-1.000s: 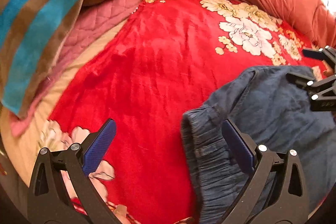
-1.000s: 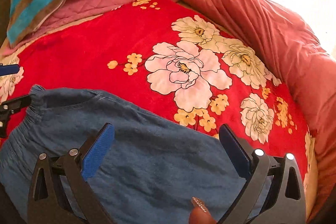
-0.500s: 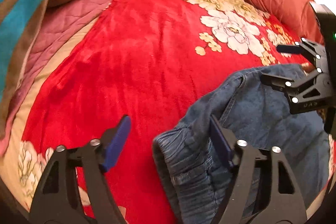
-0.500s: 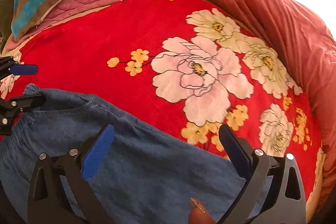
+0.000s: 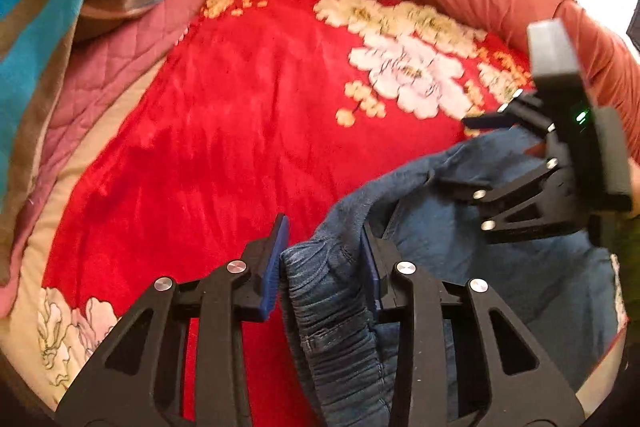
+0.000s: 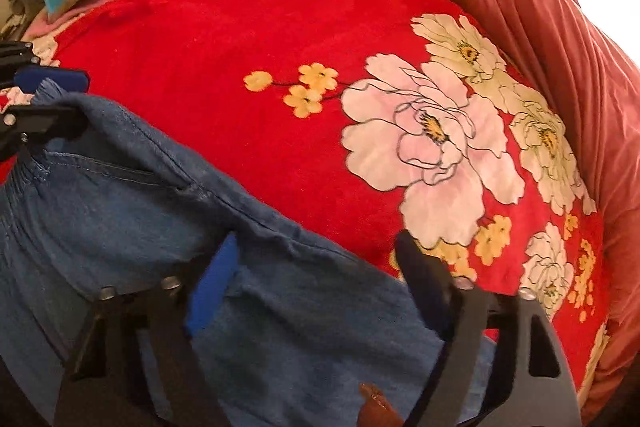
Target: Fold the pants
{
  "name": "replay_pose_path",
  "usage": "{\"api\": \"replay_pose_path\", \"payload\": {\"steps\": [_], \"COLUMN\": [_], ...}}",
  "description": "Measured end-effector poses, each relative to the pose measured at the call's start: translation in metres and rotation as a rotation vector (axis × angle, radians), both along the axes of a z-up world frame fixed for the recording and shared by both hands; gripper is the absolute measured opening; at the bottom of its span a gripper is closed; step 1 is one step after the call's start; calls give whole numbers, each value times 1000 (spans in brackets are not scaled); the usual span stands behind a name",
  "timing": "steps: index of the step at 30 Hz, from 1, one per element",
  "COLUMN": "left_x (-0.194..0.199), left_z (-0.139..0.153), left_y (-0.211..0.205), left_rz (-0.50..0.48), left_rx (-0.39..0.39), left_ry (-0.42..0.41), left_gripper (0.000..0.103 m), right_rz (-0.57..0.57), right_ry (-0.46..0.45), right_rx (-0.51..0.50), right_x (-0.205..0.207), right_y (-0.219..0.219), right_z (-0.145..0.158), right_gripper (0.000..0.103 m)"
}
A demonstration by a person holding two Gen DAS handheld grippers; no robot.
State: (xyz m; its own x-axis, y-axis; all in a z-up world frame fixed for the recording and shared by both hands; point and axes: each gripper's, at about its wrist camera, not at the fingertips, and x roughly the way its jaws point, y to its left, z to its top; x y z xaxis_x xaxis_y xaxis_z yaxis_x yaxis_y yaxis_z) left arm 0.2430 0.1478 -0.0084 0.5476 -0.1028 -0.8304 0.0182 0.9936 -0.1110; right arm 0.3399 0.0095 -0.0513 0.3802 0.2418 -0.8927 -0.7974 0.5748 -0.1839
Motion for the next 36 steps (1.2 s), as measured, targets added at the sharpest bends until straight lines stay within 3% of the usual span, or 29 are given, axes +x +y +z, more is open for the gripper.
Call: {"api": "replay_pose_path", "payload": {"steps": [1,3,5,10,14,19,25,30,36], "left_x": [0,-1,-3,-7,-14,-33,-58,-82,-115], "left_z": [2,3,5,7,11,28,43,50,50], "left_y": [0,-1,-4,-1,-1,-2,-19,-28,-43], "left_rz": [-2,-3,-11,-3,-7,-44,-101,-157,-216], "left_rx": [-4,-6,5,14,21,-34,-3,-33,13], "left_ry": [-3,-4,-11,-19,-31,-86,-130,-145,-152], "left_gripper": [26,25,25,26,26,26,25,25,26], "right_rz": [4,18,35,-8,-45,-74,-118,-156,-160], "right_ry": [3,14,28,-4,-21,-72,-98,-84,-62], "right_rx": [9,27,54,108,195,265,353,379,388], "right_x": [-1,-5,-9,-25,-41,-76,-122,-164,-211], "right_y": [1,3,4,-5,-22,-45,-74,-94,-105], "right_z": [-1,-2,-1,8,27,56,86,89,88], "right_gripper": [66,45,31,11,9,8,8,8,8]}}
